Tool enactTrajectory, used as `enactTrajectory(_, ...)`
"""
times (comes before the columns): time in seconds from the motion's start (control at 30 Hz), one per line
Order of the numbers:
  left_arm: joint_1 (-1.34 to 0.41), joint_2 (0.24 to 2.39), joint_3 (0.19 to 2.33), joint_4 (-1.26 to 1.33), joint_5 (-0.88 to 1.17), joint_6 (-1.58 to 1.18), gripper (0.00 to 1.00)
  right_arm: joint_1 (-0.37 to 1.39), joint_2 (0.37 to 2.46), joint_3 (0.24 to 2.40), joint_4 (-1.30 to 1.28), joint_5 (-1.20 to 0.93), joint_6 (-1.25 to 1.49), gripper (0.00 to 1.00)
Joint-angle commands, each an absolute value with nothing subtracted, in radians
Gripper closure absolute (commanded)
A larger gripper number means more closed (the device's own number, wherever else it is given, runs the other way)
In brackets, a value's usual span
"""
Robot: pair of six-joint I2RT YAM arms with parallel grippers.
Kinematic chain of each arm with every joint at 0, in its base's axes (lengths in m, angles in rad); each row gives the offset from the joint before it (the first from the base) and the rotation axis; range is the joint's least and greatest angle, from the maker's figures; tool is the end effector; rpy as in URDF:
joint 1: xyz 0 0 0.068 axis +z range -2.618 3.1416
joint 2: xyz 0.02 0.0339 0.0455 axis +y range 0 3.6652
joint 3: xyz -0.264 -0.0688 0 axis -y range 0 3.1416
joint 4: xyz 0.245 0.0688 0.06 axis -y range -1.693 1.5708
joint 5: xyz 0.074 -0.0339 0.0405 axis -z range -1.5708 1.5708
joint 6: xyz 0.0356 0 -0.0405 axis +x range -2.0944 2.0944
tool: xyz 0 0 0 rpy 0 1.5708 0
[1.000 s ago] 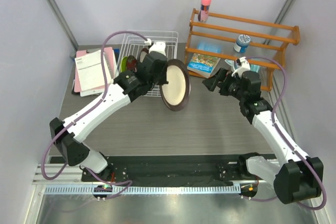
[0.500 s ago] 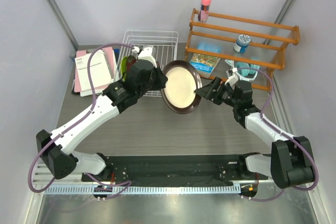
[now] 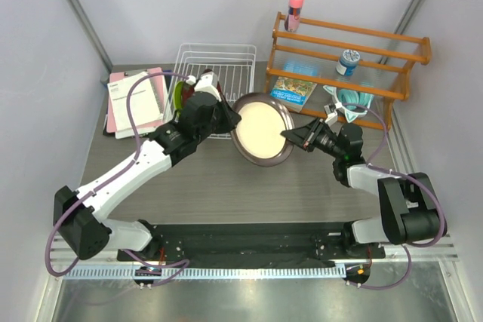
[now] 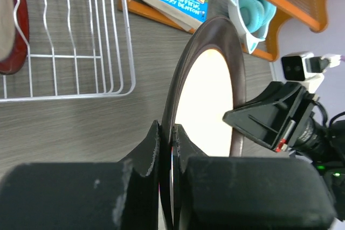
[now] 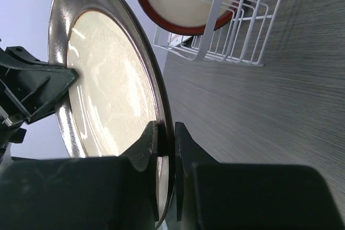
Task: Unload the plates from the dish rack
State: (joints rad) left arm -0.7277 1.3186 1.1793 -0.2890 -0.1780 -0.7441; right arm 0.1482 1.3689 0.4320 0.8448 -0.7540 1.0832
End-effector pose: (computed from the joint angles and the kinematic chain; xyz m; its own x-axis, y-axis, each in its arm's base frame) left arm 0.2314 -0.1977 0.3493 -0.5901 -0.3671 -0.7191 0.1831 0.8066 -0.5620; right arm 0.2536 0.0625 0.2011 -0.7333 0.5417 -0.4109 -0.2859 0.3026 0.9092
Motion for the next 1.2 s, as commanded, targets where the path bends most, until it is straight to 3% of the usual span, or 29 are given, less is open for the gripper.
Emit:
enactTrajectory(0.0, -0.752, 1.281, 1.197, -0.074, -0.133, -0.782, 1.00, 0.178, 1.368, 0.414, 1.071, -0.808, 1.120, 0.99)
enactTrajectory(0.03, -0.753, 1.279, 1.195, -0.075, -0.127, -0.778, 0.93, 0.176, 1.362, 0.408, 1.075, -0.798, 1.137, 0.99)
enactTrajectory(0.07, -0.753, 1.279, 1.186, -0.077, -0.132, -0.769, 0.54, 0.172, 1.350, 0.403, 1.066, -0.781, 1.137, 0.99)
enactTrajectory(0.1, -0.753, 1.272, 1.180, -0.081, -0.133, -0.761, 0.55, 0.169, 1.336, 0.399, 1.051, -0.763, 1.135, 0.99)
enactTrajectory(0.13, -0.753, 1.269, 1.172, -0.089, -0.138, -0.752, 0.63, 0.164, 1.298, 0.399, 0.996, -0.752, 1.114, 0.99)
enactTrajectory(0.27, -0.753, 1.230, 1.134, -0.126, -0.228, -0.727, 0.06, 0.130, 1.152, 0.417, 0.742, -0.681, 1.002, 0.99)
enactTrajectory(0.33, -0.752, 1.210, 1.112, -0.133, -0.274, -0.703, 0.01, 0.112, 1.083, 0.446, 0.553, -0.617, 0.939, 0.99)
enactTrajectory(0.6, -0.753, 1.149, 1.075, -0.219, -0.429, -0.660, 0.01, 0.023, 0.893, 0.560, 0.056, -0.492, 0.749, 0.99)
enactTrajectory(0.87, -0.753, 1.068, 1.025, -0.276, -0.652, -0.614, 0.00, -0.021, 0.880, 0.515, -0.058, -0.437, 0.712, 0.99)
enactTrajectory(1.17, -0.753, 1.040, 0.988, -0.304, -0.719, -0.621, 0.01, -0.032, 0.985, 0.519, -0.109, -0.382, 0.666, 0.99)
